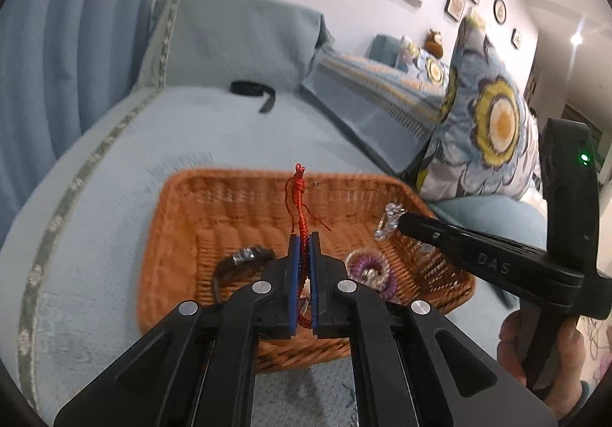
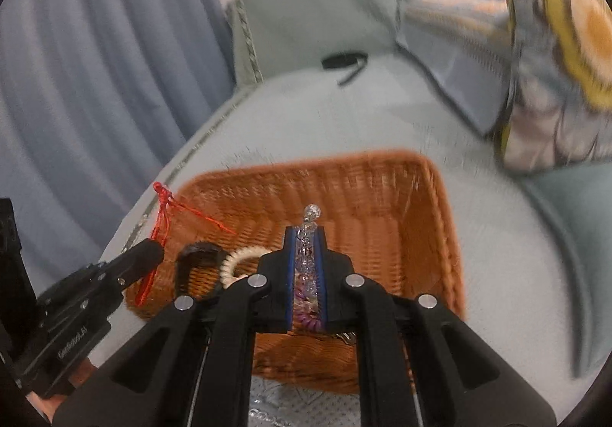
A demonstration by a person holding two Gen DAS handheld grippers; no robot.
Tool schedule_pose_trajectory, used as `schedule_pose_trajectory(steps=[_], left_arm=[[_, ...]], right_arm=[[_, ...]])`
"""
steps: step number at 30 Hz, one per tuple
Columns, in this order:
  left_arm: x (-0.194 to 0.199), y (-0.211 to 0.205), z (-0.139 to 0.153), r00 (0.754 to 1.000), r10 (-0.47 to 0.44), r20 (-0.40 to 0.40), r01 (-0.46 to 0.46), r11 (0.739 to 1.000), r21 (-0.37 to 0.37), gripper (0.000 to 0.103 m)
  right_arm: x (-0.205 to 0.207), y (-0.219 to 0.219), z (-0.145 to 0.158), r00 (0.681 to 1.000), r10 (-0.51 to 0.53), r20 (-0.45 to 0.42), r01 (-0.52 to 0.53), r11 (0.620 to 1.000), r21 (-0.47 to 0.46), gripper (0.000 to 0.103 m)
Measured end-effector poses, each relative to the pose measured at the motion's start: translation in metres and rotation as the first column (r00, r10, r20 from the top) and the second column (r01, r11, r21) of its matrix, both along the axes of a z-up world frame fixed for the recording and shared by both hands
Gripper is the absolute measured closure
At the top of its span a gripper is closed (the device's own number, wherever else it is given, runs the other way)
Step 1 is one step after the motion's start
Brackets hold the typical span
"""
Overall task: Organize jewelry
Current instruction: 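Carry the red cord and charm bracelet into the basket and release them, then grasp the gold keyring with the left tool while the right tool grasps the clear bead bracelet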
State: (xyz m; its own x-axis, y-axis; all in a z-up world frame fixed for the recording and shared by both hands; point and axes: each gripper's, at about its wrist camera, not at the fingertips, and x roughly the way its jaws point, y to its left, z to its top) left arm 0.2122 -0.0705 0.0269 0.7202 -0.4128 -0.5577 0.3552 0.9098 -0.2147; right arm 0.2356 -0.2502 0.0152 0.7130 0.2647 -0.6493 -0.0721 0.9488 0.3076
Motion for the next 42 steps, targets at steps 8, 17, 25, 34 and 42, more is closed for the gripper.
schedule_pose_trajectory(steps=[8, 17, 25, 34, 42], left_arm=[[-0.005, -0.002, -0.011, 0.999, -0.031, -0.018, 0.031, 0.999, -0.042, 0.068], [-0.069, 0.035, 0.032, 0.997, -0.017, 0.074, 0.022, 0.997, -0.070, 0.059], [-0.132, 0.077, 0.050, 0.995, 0.048, 0.088, -0.036, 0.990, -0.138, 0.059], [-0.154, 0.086, 0.001, 0.997, 0.071, -0.011, -0.071, 0.992, -0.106, 0.059], [-0.135, 0.070, -0.044, 0.986, -0.017, -0.164, 0.016, 1.000, -0.013, 0.061]], right_arm=[[-0.006, -0.004, -0.012, 0.999, 0.014, -0.033, -0.012, 0.999, 0.046, 0.094], [-0.069, -0.002, 0.033, 0.996, 0.037, 0.079, -0.038, 0.999, 0.018, 0.059], [-0.143, 0.016, 0.044, 0.990, 0.082, 0.117, -0.080, 0.996, -0.024, 0.059], [-0.153, 0.016, -0.006, 0.997, 0.070, 0.027, -0.070, 0.997, -0.017, 0.059], [-0.140, 0.021, -0.041, 0.990, 0.108, -0.086, -0.108, 0.994, 0.010, 0.059]])
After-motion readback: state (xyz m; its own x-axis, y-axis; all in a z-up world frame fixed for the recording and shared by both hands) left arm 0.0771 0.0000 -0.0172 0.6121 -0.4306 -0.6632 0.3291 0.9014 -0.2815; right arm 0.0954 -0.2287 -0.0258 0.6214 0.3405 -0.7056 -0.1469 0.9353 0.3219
